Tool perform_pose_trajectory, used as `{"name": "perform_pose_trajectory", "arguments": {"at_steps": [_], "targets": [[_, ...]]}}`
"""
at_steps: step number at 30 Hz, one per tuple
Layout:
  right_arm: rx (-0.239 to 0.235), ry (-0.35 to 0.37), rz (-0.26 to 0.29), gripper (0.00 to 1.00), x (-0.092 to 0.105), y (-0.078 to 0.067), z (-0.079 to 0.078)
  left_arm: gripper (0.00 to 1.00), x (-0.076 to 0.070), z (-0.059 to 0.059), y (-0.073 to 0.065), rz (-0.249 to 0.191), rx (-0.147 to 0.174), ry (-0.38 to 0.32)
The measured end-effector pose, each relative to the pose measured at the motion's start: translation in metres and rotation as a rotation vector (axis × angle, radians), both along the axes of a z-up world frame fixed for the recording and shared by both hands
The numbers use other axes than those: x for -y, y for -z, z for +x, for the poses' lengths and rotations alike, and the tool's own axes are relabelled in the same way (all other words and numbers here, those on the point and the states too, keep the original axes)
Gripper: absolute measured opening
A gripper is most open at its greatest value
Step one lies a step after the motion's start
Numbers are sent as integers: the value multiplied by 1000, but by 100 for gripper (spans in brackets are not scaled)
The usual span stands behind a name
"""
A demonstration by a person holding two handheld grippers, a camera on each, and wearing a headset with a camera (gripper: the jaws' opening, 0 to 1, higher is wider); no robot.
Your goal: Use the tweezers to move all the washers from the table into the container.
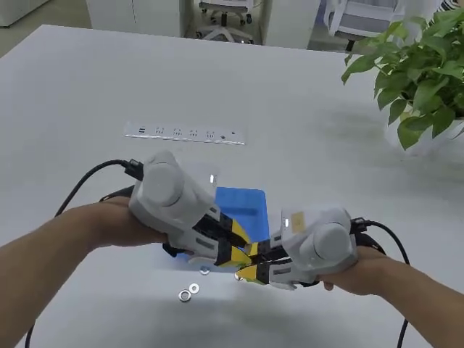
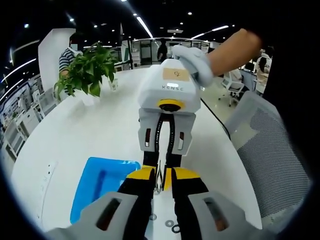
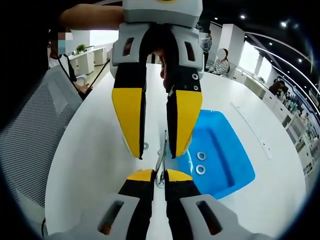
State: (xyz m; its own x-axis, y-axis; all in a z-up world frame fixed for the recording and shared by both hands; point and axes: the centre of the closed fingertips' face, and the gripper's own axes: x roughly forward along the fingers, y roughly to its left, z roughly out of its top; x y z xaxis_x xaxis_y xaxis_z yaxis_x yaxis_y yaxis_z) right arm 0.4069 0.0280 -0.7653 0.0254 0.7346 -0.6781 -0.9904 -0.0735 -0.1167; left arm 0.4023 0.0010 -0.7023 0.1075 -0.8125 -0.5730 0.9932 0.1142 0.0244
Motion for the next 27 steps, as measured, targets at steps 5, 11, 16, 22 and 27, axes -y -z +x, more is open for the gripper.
{"name": "perform_pose_trajectory", "arguments": {"at_steps": [5,11,16,22,27], "targets": [[-1,1,6,8,0,-5,-2,27,-3,1,-5,-24,-10,-40],[-6,5,7,8,0,-14,-3,44,-10,5,-16,-94,-30,-128],[-1,10,19,8,-1,-25,-3,56,-20,6,-20,-118,-37,-191],[2,7,23,8,-1,-36,-6,68,-34,2,-24,-122,-42,-247],[7,-8,13,8,0,-46,-8,75,-42,-2,-29,-131,-39,-286]]}}
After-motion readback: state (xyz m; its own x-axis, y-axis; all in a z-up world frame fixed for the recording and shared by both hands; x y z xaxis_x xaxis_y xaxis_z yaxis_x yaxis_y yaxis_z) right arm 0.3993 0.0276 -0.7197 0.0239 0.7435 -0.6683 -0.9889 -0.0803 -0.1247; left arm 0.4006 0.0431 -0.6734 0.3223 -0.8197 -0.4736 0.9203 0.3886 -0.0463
